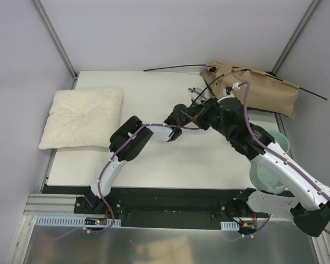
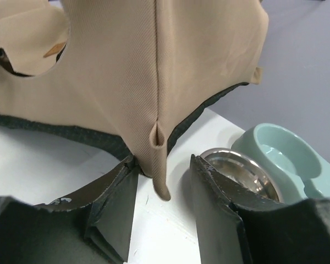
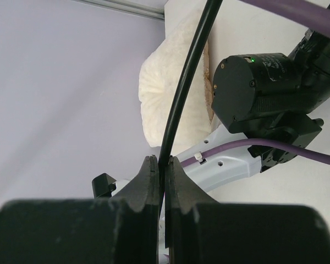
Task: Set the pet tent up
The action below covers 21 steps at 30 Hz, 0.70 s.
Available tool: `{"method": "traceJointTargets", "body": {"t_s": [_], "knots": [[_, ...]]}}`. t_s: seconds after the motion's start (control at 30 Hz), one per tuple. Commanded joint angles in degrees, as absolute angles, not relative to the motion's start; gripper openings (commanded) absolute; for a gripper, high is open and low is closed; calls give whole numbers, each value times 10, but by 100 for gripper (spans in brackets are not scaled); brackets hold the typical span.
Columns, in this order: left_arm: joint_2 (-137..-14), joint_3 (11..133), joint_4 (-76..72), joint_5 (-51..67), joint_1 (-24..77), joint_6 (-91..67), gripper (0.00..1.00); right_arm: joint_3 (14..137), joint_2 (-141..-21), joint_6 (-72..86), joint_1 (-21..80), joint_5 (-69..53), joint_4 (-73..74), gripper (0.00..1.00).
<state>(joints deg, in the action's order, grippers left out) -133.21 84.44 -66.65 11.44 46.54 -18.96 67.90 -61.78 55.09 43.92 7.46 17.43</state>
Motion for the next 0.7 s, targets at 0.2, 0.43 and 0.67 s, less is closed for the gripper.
{"method": "traceJointTargets", "body": {"t_s": [0.2,0.43,0.67], "knots": [[-1337,889,-677,102,471,-163,39,687,-590,533,432,88,160,0],[-1351,903,-655,89,476,-150,38,683,-589,536,432,86,161,0],[-1360,915,-648,73,477,-144,31,682,-588,537,431,84,163,0]]}}
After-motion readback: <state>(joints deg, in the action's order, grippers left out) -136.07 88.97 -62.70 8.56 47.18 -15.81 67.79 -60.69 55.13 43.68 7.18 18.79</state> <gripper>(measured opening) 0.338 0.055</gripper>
